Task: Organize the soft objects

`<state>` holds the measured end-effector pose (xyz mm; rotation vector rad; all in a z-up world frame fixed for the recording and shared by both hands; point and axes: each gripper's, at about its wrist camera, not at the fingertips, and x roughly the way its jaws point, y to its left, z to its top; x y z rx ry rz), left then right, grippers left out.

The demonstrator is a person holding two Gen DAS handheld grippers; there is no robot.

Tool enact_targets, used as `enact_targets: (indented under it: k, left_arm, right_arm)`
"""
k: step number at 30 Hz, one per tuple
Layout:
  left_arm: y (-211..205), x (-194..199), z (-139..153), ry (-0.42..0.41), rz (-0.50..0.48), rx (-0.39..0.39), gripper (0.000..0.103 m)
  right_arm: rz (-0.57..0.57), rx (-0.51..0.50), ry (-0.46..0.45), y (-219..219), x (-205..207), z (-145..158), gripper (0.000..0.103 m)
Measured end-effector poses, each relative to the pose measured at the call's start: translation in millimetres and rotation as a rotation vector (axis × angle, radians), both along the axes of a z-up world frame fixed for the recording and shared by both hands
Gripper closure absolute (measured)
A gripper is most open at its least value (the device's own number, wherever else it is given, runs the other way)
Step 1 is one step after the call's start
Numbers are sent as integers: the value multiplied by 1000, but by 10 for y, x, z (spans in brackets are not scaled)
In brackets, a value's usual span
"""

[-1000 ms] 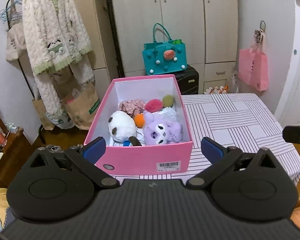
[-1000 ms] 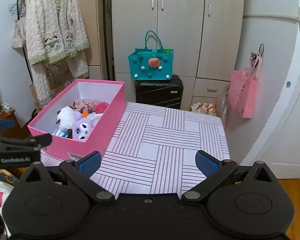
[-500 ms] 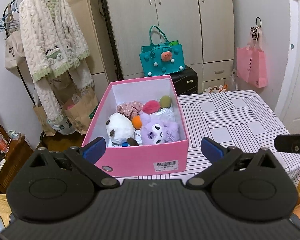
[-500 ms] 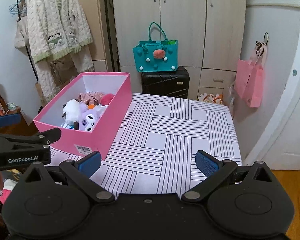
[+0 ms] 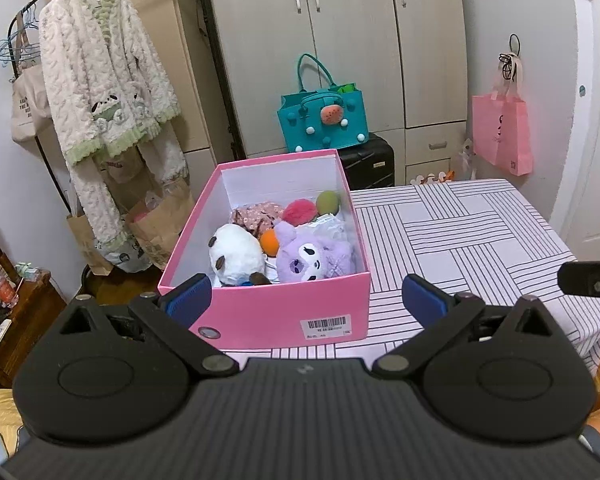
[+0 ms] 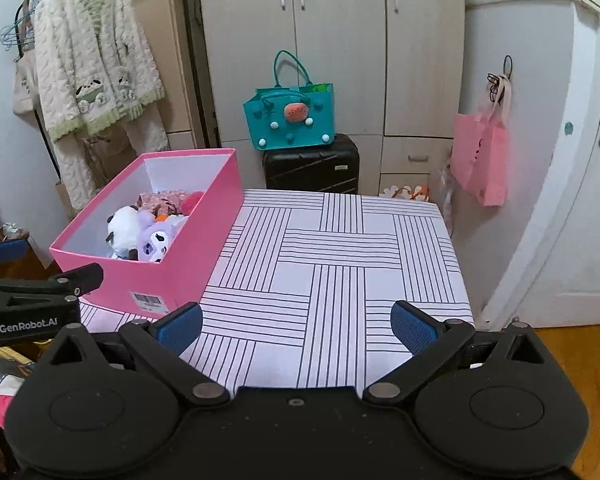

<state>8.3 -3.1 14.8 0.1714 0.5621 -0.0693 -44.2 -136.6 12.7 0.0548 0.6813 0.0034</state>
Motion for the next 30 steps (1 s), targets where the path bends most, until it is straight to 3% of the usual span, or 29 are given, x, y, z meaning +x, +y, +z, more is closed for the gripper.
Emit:
enact_targets:
  k: [18, 30]
  left_arm:
    - [60, -17, -58, -26, 72, -27, 0]
    - [62, -32, -72, -28, 62, -44, 0]
  right_arm:
    - [-13, -44, -38, 71, -86, 8, 1]
    - [-25, -44, -39, 62, -87, -11, 1]
